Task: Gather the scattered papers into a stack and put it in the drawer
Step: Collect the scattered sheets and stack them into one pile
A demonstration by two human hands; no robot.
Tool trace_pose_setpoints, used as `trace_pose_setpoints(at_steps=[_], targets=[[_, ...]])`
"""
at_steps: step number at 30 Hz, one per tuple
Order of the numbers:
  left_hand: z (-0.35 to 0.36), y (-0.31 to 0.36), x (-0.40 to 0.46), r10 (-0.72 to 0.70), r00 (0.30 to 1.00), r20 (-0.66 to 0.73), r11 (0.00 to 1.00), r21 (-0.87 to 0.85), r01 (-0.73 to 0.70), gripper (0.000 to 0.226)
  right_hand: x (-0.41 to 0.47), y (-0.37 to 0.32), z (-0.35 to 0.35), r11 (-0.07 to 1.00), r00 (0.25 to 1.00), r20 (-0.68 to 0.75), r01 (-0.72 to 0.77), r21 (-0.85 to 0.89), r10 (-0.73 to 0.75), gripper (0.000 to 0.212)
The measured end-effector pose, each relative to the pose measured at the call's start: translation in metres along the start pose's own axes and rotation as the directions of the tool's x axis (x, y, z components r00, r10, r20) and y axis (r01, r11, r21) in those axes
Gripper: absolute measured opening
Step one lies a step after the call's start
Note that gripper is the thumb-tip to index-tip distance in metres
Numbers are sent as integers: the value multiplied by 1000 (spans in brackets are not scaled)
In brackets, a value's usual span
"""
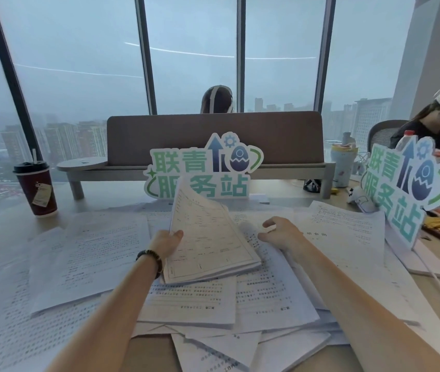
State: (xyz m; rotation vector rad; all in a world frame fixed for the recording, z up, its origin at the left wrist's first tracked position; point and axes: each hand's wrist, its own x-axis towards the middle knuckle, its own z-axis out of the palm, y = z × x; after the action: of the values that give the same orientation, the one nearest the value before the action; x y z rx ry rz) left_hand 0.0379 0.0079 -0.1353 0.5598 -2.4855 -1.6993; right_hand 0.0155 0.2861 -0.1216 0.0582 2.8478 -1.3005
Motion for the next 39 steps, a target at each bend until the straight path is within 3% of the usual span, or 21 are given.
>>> trace_pose_setpoints(at_steps=[2, 8, 11, 13, 15, 18, 21, 23, 25, 27, 30, 33, 39], targets=[[1, 0, 0, 0, 1000, 5, 1000, 4, 0, 37, 0, 2, 2, 994, 1000, 2, -28, 106, 28, 56], [4, 2, -2, -5, 1000, 17, 1000, -22, 5, 36, -1, 2, 4, 986, 997, -22, -68, 151, 72, 89], [1, 4, -2, 4, 1000, 21, 997, -71, -2, 36, -1, 1, 1, 968, 990, -106, -65, 241, 93, 79], [-2, 5, -1, 0, 1000, 30, 992, -124, 4, 34, 1, 4, -5, 959, 972, -199, -65, 275, 123, 53], [-6, 5, 2, -10, 999, 36, 987, -159, 15, 34, 3, 11, -11, 981, 943, -318, -35, 193, 96, 16], [-7, 2, 4, -21, 999, 37, 994, -102, 25, 38, 3, 20, -14, 998, 908, -418, -47, -35, 27, 18], [-4, 0, 2, -24, 999, 38, 1000, 18, 24, 40, 2, 21, -11, 935, 951, -298, -174, -308, 79, 18], [-2, 1, 1, -20, 999, 30, 998, 68, 18, 39, 4, 18, -11, 917, 966, -225, -199, -346, 125, 23], [-2, 0, 1, -19, 999, 29, 997, 81, 16, 40, 4, 13, -12, 955, 974, -194, -167, -245, 120, 33], [-3, 1, 1, -11, 999, 31, 996, 90, 8, 40, 4, 11, -13, 995, 979, -180, -100, -8, 97, 33], [-2, 1, 1, -10, 999, 33, 996, 89, 7, 39, 4, 11, -17, 963, 978, -172, -75, 258, 122, 40], [0, 0, 2, -13, 999, 35, 998, 62, 11, 39, 5, 12, -15, 952, 981, -98, -137, 274, 169, 52], [0, 0, 2, -11, 999, 35, 1000, 17, 10, 39, 1, 8, -17, 948, 979, -81, -156, 276, 185, 41]])
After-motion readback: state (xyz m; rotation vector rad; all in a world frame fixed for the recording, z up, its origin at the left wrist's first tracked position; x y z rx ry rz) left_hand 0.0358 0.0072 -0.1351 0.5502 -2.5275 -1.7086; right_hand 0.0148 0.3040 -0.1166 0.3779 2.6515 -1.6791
